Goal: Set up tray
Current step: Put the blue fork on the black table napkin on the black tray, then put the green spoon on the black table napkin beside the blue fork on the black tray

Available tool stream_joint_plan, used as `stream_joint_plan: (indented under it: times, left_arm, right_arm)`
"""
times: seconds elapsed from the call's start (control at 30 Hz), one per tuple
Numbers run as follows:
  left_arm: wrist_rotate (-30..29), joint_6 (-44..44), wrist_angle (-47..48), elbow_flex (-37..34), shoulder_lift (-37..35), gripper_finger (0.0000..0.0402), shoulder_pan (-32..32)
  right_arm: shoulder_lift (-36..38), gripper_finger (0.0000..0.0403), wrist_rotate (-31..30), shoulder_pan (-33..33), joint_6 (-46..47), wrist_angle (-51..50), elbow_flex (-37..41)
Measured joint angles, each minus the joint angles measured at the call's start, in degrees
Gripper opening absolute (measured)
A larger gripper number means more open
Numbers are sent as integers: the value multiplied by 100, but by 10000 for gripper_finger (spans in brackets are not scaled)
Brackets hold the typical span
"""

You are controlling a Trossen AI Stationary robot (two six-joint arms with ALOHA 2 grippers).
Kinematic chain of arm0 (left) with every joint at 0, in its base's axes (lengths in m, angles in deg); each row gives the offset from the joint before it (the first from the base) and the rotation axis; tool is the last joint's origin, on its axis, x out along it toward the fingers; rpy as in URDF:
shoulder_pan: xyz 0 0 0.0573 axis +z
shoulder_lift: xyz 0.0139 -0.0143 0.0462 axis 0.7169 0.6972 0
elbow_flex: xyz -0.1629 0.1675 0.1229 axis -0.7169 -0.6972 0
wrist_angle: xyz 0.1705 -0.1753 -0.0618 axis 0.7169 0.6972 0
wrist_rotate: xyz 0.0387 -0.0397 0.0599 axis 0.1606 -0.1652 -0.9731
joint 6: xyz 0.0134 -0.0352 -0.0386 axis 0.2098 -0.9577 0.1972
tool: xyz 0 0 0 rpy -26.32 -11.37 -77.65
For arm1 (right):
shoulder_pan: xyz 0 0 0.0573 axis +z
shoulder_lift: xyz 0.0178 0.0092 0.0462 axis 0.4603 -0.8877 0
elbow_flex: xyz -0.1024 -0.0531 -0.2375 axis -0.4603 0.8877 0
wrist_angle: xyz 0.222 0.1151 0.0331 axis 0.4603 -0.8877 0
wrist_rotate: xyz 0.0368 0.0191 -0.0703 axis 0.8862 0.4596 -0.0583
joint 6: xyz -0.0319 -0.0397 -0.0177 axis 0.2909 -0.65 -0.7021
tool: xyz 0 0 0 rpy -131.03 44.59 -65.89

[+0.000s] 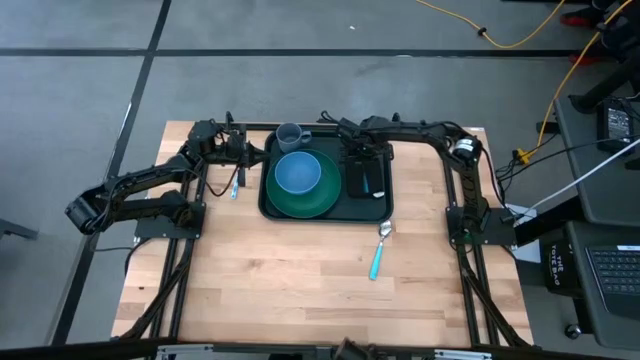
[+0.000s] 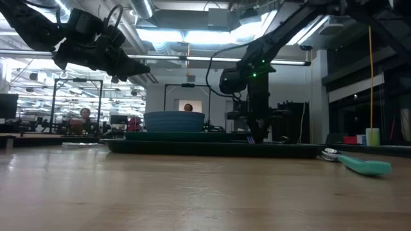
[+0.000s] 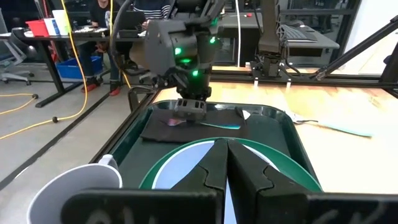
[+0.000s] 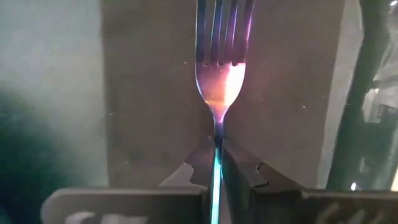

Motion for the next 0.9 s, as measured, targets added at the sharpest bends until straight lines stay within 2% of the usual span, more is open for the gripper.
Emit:
stream_joint_plan:
  times: [0.43, 0.77, 0.9]
  left_arm:
    - [0, 5, -2, 0, 0, 3, 2]
    - [0, 11, -2, 0, 0, 3, 2]
    - [0, 13, -4, 0, 0, 3, 2]
  right_arm:
    - [-69, 27, 76, -116, -144, 14, 0]
    - [-67, 115, 273, -118, -133, 17, 0]
    - [-69, 137, 329, -118, -142, 19, 0]
